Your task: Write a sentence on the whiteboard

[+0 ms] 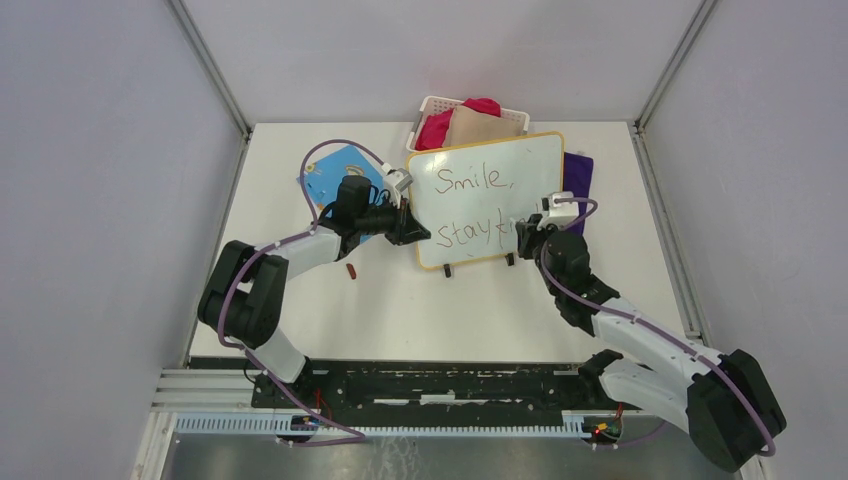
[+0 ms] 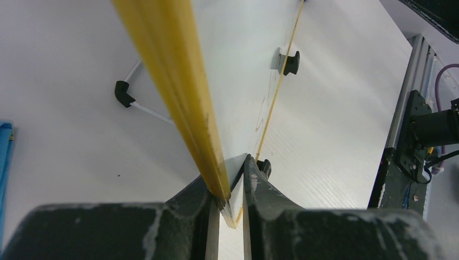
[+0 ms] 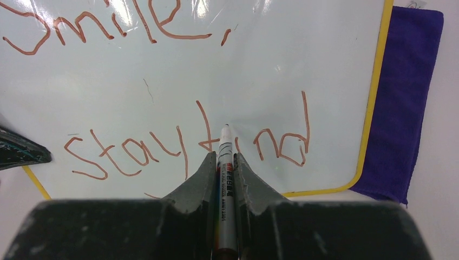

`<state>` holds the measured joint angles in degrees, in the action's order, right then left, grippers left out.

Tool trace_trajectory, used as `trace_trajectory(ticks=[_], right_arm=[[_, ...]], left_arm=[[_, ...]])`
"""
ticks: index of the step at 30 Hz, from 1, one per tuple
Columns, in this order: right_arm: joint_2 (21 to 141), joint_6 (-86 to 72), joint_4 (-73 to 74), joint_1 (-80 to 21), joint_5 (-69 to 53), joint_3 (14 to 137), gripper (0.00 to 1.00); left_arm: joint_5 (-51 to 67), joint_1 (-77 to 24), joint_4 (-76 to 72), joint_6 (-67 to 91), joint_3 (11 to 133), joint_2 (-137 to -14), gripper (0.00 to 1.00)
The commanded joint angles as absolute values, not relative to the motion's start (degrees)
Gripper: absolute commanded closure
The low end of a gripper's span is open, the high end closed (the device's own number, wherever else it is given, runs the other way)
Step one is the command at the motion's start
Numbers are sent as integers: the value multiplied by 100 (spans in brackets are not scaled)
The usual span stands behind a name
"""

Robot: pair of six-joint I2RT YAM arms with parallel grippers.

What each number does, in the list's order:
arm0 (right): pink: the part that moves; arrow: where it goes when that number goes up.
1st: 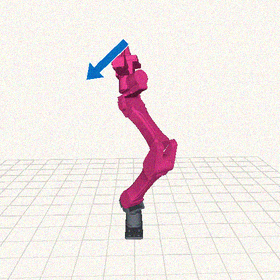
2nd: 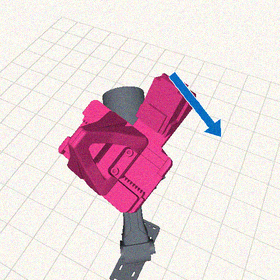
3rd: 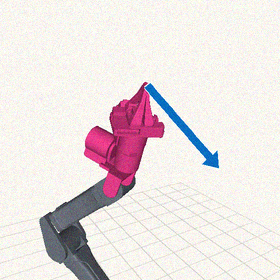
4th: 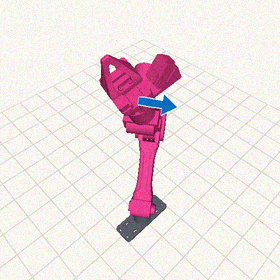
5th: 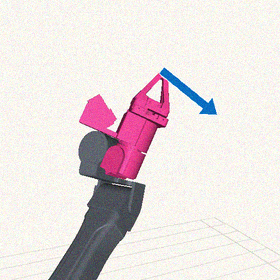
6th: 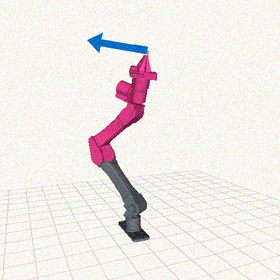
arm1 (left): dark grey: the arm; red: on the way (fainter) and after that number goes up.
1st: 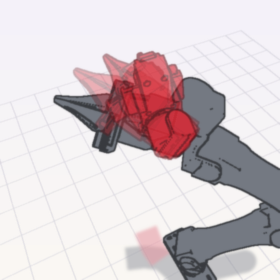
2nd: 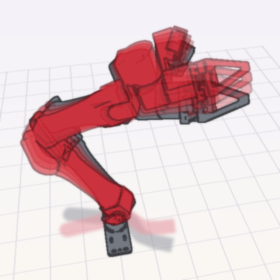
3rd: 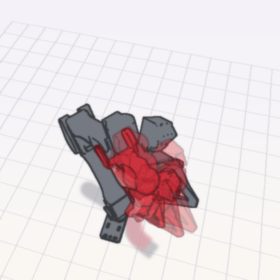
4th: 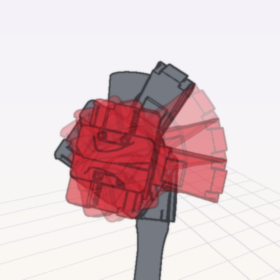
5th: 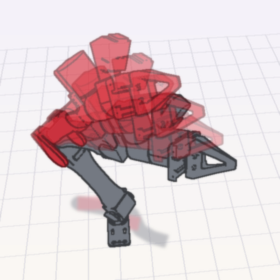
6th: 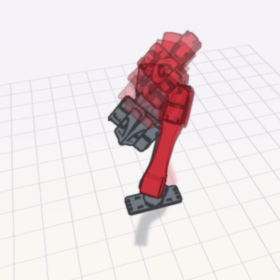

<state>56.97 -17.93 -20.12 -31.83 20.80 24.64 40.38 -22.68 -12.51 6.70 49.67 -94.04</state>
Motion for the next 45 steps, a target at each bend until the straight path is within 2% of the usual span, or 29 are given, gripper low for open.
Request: trace_trajectory(ticks=[1, 14, 30, 39, 45], right_arm=[[5803, -1721, -2360, -3199, 2262, 2768, 100], [6144, -1698, -2549, -3146, 2215, 2760, 100], [5890, -1652, -2373, -3105, 2310, 2566, 100], [5011, -1735, -2049, -3102, 2020, 2605, 100], [4115, -1697, -1509, -3075, 3064, 2327, 100]], left_arm=[[2969, -2342, -152, -67, 4816, -9690, 98], [2933, -2347, -138, -77, 4808, -9664, 98], [2918, -2341, -131, -85, 4825, -9677, 98], [2926, -2346, -115, -83, 4834, -9687, 98], [2910, -2346, -118, -81, 4825, -9677, 98]])
